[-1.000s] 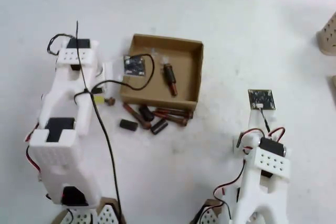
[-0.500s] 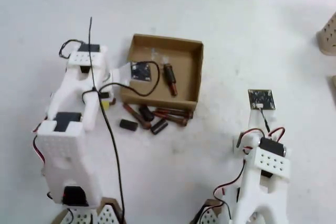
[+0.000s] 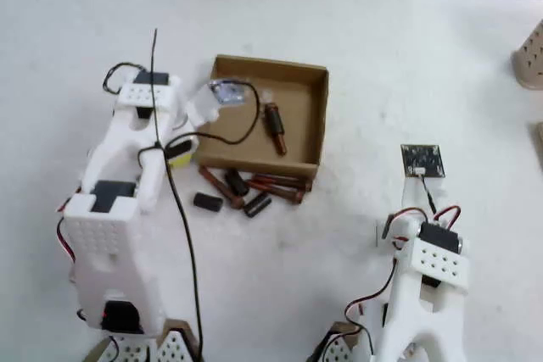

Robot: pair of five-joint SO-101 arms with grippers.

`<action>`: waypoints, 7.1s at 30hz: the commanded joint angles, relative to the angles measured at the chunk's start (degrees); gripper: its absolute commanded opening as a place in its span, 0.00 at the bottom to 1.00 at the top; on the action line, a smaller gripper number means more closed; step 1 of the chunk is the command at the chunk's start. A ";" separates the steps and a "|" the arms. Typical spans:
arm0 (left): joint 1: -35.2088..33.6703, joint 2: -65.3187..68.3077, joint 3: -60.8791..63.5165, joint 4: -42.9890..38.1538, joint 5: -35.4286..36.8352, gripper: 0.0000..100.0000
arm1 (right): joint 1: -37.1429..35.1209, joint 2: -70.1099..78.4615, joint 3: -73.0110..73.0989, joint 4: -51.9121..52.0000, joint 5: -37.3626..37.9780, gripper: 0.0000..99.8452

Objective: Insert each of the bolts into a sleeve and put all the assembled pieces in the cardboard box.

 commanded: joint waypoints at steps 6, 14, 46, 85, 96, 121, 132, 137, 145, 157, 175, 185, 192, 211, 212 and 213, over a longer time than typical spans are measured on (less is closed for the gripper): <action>-8.57 -12.00 -0.26 0.88 33.14 0.02 | 0.31 -1.01 -0.09 -1.80 0.09 0.02; -9.54 -24.04 22.86 -19.60 43.60 0.02 | 0.22 -1.54 -0.18 -1.36 0.44 0.02; -13.05 -44.00 58.90 -50.11 44.84 0.02 | -38.81 -1.54 -0.53 -25.98 -10.29 0.02; -13.32 -44.00 58.90 -50.20 44.57 0.02 | -54.81 -0.92 22.24 -88.57 -24.00 0.02; -13.32 -44.00 58.90 -50.20 44.57 0.02 | -53.49 2.24 18.99 -88.92 -24.09 0.02; -13.23 -44.00 59.78 -53.80 44.48 0.02 | -62.37 59.30 17.93 -143.43 -24.26 0.02; -12.88 -44.53 66.02 -66.64 44.92 0.02 | -62.55 60.44 20.40 -145.27 -24.26 0.02; -12.18 -44.53 66.64 -68.13 44.92 0.02 | -61.67 60.35 20.66 -145.10 -24.26 0.02; -11.03 -49.19 75.52 -84.75 44.92 0.02 | -61.85 60.79 20.48 -144.92 -24.26 0.02; -3.74 -56.13 91.43 -114.73 44.92 0.02 | -61.85 60.88 20.48 -144.84 -24.26 0.02; 5.05 -56.13 97.93 -148.22 59.60 0.02 | -61.85 60.88 20.48 -144.84 -24.26 0.02; 5.85 -56.22 98.29 -147.96 63.65 0.02 | -61.76 60.88 20.40 -144.84 -24.26 0.02; 6.02 -56.22 98.73 -148.40 64.79 0.02 | -61.76 60.88 20.40 -144.84 -24.26 0.02; 9.54 -56.31 99.69 -146.29 64.88 0.02 | -61.76 60.88 20.40 -144.84 -24.26 0.02; 9.54 -56.75 98.90 -144.18 64.88 0.02 | -61.76 60.88 20.40 -144.84 -24.26 0.02; 9.45 -57.89 98.20 -140.75 64.88 0.02 | -61.76 60.88 20.40 -144.84 -24.26 0.02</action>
